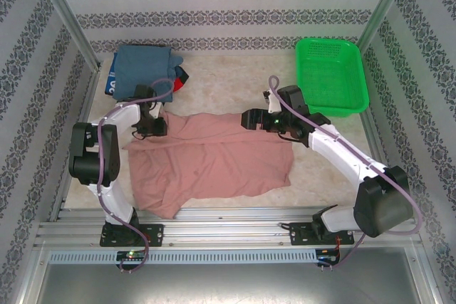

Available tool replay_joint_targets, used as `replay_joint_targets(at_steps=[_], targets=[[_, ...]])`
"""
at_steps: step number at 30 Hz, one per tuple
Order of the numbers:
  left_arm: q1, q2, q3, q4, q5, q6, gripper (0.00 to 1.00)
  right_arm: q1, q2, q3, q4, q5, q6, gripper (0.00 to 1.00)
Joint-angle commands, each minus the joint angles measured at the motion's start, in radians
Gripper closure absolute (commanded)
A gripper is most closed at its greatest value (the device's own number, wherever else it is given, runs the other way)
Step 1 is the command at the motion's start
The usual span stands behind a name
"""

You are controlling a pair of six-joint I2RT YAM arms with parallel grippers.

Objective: Fold and stack the t-shirts

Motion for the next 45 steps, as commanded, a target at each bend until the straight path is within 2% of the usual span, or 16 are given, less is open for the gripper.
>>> replay_joint_targets(at_steps=[1,6,11,24,28,29,30,31,33,40,45], targets=[[-0.011,0.032,0.031,0.001,-0.014,0.029,0.77,0.013,-0.004,-0.004,0.026,-0.01,0.002,0.09],[-0.011,0.02,0.029,-0.009,-0.007,0.037,0.93,0.014,-0.006,0.002,0.025,-0.002,0.0,0.08],[-0.013,-0.001,0.01,-0.024,-0.011,0.052,1.0,0.013,0.0,0.009,0.026,0.003,-0.007,0.07],[-0.039,-0.216,-0.129,0.024,0.08,-0.019,1.0,0.01,0.05,0.051,0.029,0.005,-0.021,0.06],[-0.031,-0.229,-0.156,0.029,0.016,-0.023,1.0,0.007,0.056,0.05,0.03,0.0,-0.019,0.05],[-0.027,-0.219,-0.148,0.027,0.002,-0.023,0.98,0.007,0.056,0.049,0.031,-0.003,-0.019,0.05],[-0.023,-0.203,-0.138,0.029,-0.015,-0.02,0.84,0.007,0.057,0.049,0.031,-0.005,-0.019,0.05],[-0.023,-0.183,-0.123,0.029,-0.033,-0.016,0.77,0.007,0.055,0.048,0.028,-0.005,-0.019,0.05],[-0.02,-0.14,-0.093,0.032,-0.044,-0.008,0.73,0.007,0.05,0.044,0.028,-0.007,-0.018,0.04],[-0.017,-0.044,-0.057,0.078,-0.075,0.002,0.64,0.006,0.014,0.03,0.008,0.001,-0.02,0.02],[-0.017,-0.022,-0.047,0.105,-0.062,-0.013,0.63,0.003,-0.004,0.018,0.0,0.004,-0.016,0.02]])
